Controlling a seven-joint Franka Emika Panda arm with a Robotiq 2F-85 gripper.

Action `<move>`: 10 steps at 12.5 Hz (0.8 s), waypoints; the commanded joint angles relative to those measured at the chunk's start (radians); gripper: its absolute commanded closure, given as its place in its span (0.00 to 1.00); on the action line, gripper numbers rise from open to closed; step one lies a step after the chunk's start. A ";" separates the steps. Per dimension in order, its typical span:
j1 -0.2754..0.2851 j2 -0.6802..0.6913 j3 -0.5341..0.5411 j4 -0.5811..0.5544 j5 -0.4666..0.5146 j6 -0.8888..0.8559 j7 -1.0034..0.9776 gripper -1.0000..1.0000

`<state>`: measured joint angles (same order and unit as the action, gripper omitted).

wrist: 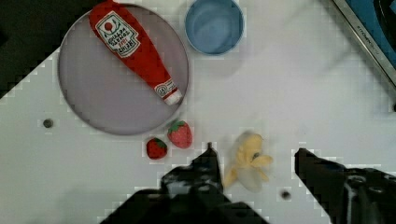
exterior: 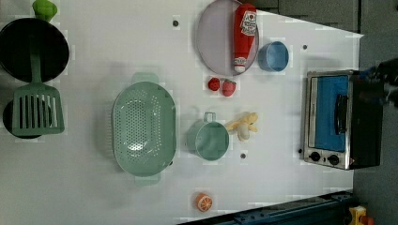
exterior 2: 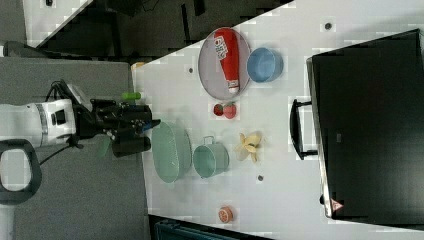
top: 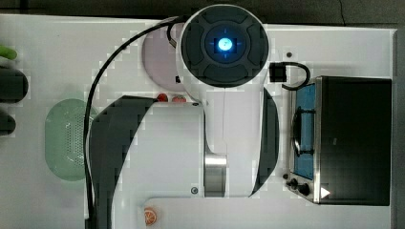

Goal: Pick banana from table and place on oven.

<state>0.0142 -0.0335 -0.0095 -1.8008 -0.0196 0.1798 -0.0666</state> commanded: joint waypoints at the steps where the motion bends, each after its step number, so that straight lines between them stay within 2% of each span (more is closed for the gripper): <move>1: -0.044 -0.519 -0.044 -0.265 -0.007 -0.238 0.078 0.21; 3: -0.044 -0.518 -0.044 -0.266 -0.007 -0.238 0.078 0.00; 7: -0.041 -0.489 -0.028 -0.297 -0.007 -0.220 0.078 0.00; 10: -0.038 -0.422 -0.002 -0.360 -0.007 -0.114 0.078 0.00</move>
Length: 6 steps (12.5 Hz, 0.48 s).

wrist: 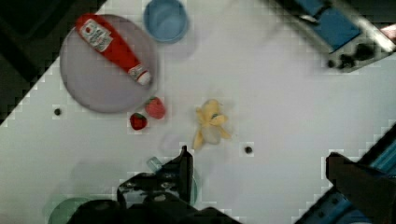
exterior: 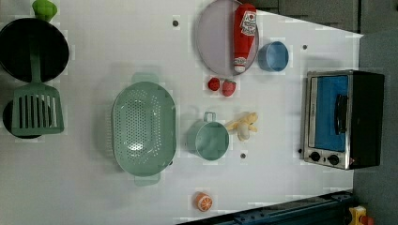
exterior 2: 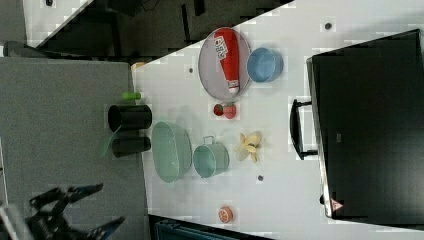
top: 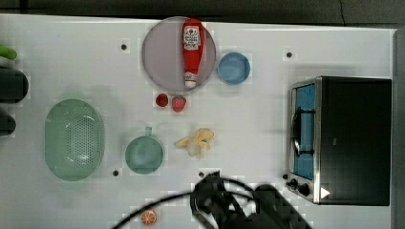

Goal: Pick banana from table and place on oven.

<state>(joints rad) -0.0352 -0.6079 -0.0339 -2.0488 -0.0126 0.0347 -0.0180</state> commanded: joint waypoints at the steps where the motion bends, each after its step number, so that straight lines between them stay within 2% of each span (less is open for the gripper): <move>1: 0.011 0.182 0.031 -0.136 -0.014 0.089 0.029 0.00; 6: 0.011 0.366 0.049 -0.242 -0.014 0.375 0.029 0.00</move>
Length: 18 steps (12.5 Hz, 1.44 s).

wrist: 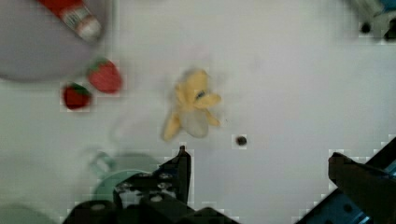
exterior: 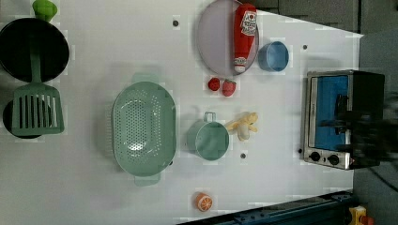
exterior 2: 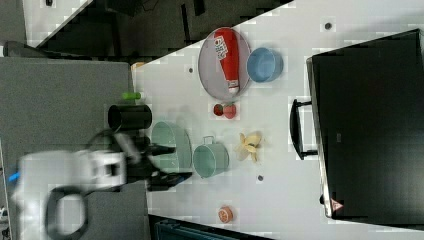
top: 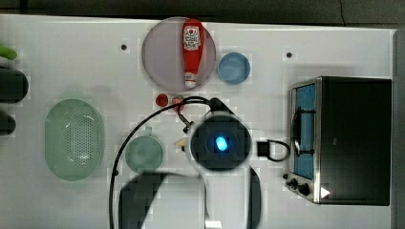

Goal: Pick banana from table and place on oven.

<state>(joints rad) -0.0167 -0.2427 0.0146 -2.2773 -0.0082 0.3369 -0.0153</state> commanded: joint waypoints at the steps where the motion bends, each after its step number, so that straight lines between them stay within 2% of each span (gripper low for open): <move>1: -0.007 0.041 0.001 -0.030 -0.018 0.126 0.026 0.00; 11: 0.004 0.419 0.041 -0.130 -0.017 0.595 0.048 0.00; 15: 0.010 0.512 0.052 -0.143 -0.017 0.663 0.178 0.00; 18: 0.010 0.562 0.063 -0.144 -0.017 0.712 0.183 0.00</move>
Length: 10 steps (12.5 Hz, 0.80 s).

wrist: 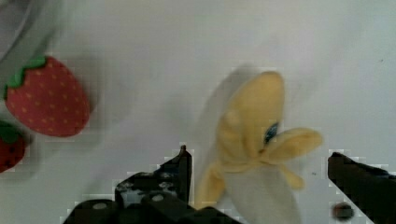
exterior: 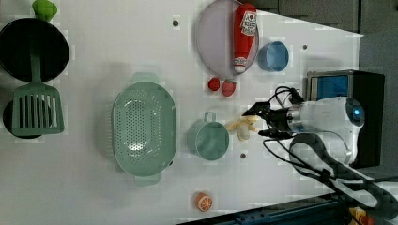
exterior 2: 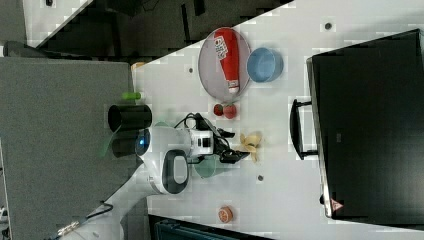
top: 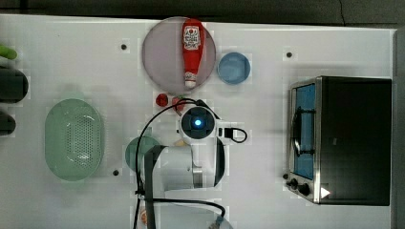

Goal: Pick banana from table and place on oven.

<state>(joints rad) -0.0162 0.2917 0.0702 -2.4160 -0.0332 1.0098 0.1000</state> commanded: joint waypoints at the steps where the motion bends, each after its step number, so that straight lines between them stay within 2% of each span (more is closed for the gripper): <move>1: 0.010 0.040 0.008 -0.006 0.008 0.051 0.068 0.04; 4: 0.010 0.058 0.013 -0.013 0.008 0.093 0.068 0.41; 7: 0.010 0.057 0.016 -0.013 0.008 0.112 0.068 0.74; 10: 0.010 0.029 0.016 -0.013 0.008 0.111 0.068 0.75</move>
<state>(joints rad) -0.0125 0.3469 0.0858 -2.4570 -0.0479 1.1064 0.1449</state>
